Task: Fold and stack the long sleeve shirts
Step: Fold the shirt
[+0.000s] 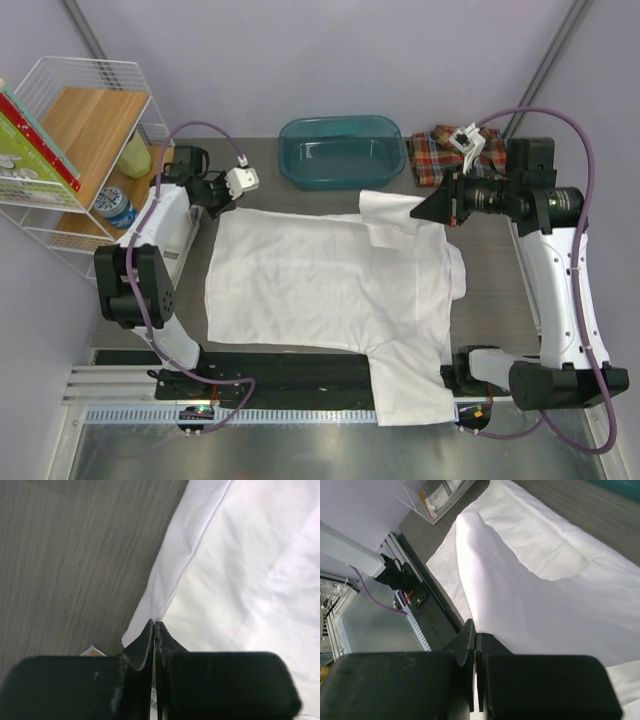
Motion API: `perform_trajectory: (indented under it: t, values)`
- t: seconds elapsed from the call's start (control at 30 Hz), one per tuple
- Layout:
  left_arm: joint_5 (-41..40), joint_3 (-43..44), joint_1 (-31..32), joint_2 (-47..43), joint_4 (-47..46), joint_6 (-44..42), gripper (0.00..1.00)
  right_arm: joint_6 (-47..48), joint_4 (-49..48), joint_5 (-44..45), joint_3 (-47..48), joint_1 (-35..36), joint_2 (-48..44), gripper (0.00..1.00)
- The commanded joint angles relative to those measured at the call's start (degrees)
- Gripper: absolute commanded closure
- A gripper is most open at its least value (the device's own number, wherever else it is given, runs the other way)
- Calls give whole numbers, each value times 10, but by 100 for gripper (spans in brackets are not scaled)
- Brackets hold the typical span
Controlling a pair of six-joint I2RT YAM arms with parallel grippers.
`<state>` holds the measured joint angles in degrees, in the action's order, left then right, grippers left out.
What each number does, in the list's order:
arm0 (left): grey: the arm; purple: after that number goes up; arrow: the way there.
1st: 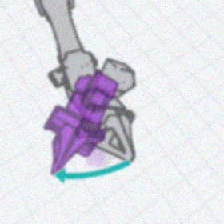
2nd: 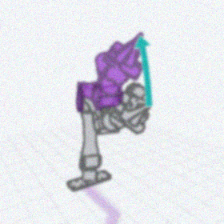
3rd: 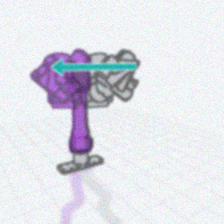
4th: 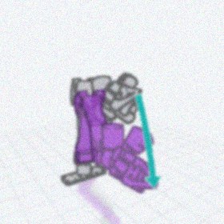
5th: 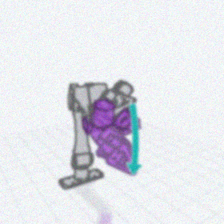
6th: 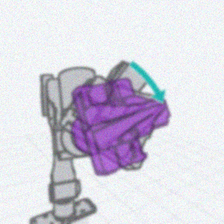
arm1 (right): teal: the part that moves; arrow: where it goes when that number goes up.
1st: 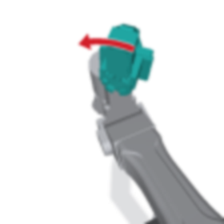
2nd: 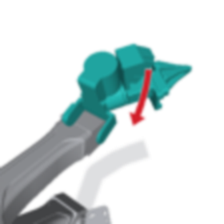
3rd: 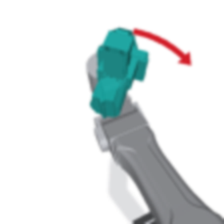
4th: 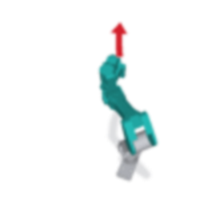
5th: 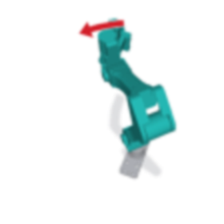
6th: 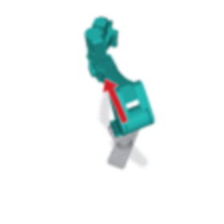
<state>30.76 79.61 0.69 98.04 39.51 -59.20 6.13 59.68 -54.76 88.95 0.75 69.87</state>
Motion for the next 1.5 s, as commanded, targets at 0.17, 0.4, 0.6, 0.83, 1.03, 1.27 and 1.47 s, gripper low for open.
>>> perform_trajectory:
  t: [0.17,0.4,0.6,0.83,1.03,1.27,1.47]
  values:
    - [-21,-120,-3,-51,-23,-90,100,49,76,-15,-82,0,-63,99]
    - [-21,-146,-3,-68,-13,-99,100,56,91,-25,-139,0,-109,99]
    - [-27,-158,-3,-69,11,-116,100,57,103,-12,-160,-1,-119,99]
    - [-31,-186,-2,-80,3,-106,100,55,98,19,-123,0,-96,99]
    - [-54,-216,9,-73,-25,-90,100,53,98,12,-75,0,-71,99]
    - [-79,-227,26,-37,-44,-86,100,80,119,-6,-87,0,-73,99]
    - [-62,-212,30,-38,-5,-90,78,98,130,-36,-141,0,-96,99]
